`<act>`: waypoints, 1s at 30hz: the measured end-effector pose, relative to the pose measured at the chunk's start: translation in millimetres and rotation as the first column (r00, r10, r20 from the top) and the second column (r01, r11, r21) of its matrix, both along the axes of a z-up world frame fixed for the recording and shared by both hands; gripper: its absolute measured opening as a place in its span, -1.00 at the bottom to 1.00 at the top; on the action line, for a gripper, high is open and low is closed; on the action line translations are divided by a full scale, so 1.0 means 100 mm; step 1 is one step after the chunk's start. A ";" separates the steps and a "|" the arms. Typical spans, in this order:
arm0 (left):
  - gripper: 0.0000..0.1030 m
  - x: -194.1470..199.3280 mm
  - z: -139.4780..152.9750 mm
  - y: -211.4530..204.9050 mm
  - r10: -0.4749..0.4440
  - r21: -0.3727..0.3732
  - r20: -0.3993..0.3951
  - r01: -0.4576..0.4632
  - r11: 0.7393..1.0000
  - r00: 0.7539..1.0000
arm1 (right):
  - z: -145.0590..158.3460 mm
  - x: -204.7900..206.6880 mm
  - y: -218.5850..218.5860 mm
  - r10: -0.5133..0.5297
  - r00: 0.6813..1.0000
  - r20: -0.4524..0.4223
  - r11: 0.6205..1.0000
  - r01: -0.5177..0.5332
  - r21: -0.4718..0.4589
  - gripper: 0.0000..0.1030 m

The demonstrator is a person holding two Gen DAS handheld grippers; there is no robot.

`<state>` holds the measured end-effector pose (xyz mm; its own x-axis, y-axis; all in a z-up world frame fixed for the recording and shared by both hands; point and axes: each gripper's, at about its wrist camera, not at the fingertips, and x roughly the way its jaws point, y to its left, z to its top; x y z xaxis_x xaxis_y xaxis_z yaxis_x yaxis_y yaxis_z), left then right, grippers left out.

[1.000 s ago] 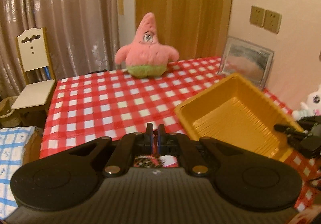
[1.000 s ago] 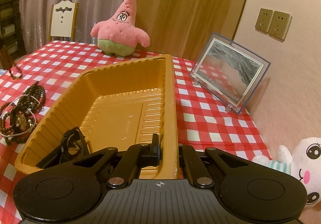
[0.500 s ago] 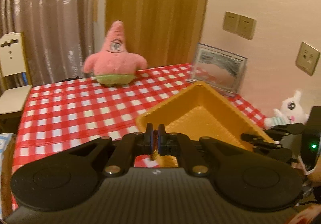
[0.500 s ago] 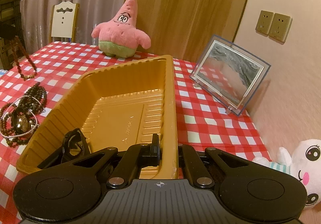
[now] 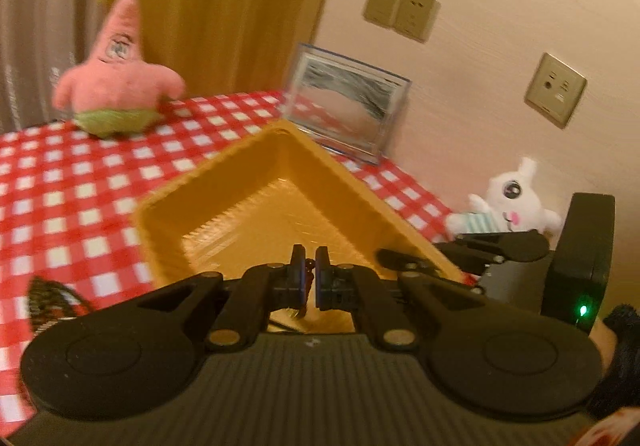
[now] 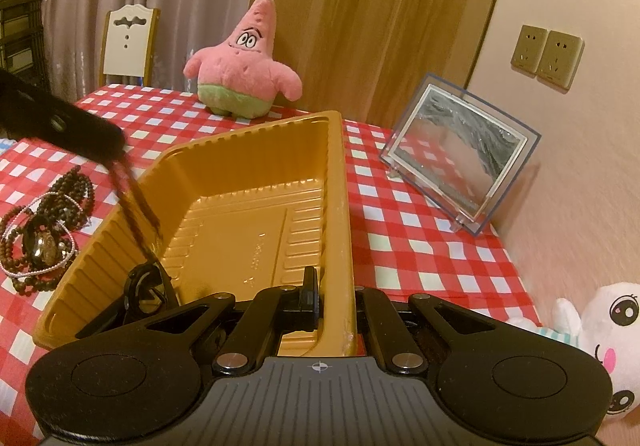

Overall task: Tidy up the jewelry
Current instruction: 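Carry the watch over the tray and release it with the left tool, then grasp another black watch from the bead pile with the left tool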

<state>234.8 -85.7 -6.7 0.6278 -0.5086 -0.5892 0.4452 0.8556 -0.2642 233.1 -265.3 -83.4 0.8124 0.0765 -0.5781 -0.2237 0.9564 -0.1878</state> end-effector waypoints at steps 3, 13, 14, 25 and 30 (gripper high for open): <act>-0.94 0.08 -0.11 -0.12 -0.028 -0.022 -0.036 0.027 0.999 0.999 | 0.00 0.01 0.00 0.000 1.000 0.001 1.000 0.000 0.003 -0.94; -0.82 0.21 -0.40 -0.25 -0.024 -0.063 -0.150 0.015 0.998 0.988 | -0.02 0.02 -0.02 0.000 1.000 -0.001 1.000 0.000 0.002 -0.94; -0.77 0.20 -0.39 -0.23 -0.020 -0.066 -0.151 0.010 0.998 0.988 | -0.01 0.02 -0.02 0.001 1.000 -0.001 1.000 -0.001 0.002 -0.94; -0.38 -0.22 -0.17 0.40 0.194 0.013 -0.056 -0.194 0.981 0.979 | -0.01 0.02 -0.02 -0.002 1.000 -0.004 1.000 0.002 0.008 -0.94; -0.38 -0.43 -0.35 0.84 0.360 0.102 -0.111 -0.350 0.931 0.926 | -0.01 0.02 -0.03 -0.002 1.000 -0.004 1.000 0.002 0.011 -0.95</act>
